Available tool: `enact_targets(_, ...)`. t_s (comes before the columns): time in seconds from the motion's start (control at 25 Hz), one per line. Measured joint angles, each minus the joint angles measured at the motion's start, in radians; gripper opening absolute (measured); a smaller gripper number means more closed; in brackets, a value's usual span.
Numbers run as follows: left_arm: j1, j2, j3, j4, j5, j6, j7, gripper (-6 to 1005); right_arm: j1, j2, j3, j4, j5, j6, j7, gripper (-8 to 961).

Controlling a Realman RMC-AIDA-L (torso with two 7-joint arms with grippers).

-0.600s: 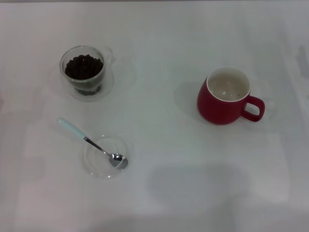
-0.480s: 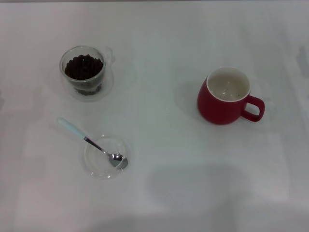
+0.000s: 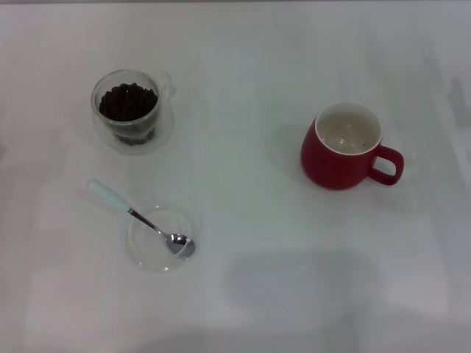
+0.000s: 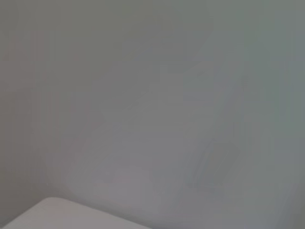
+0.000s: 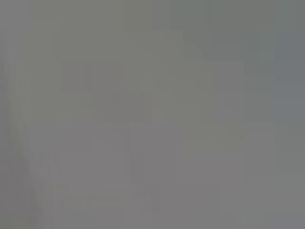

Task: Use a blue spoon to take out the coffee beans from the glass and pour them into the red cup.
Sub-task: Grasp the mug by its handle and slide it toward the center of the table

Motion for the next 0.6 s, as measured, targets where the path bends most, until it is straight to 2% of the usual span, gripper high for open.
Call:
enact_targets(0.16, -0.006, 0.0, 0.0, -0.004, -0.029, -0.024, -0.004, 861, -0.062, 0.0, -0.095, -0.005, 0.0, -0.08, 0.013, 784)
enact_targets(0.28, -0.019, 0.0, 0.0, -0.022, -0.047, -0.032, -0.007, 861, -0.111, 0.0, -0.167, -0.003, -0.001, -0.113, 0.096, 783)
enact_targets(0.4, -0.026, 0.001, 0.0, -0.026, -0.051, -0.039, -0.01, 861, -0.143, 0.001, -0.244, 0.005, -0.001, -0.147, 0.162, 783)
enact_targets(0.6, -0.048, 0.003, 0.0, -0.025, -0.057, -0.041, -0.018, 861, -0.185, 0.006, -0.398, 0.027, -0.004, -0.249, 0.149, 783)
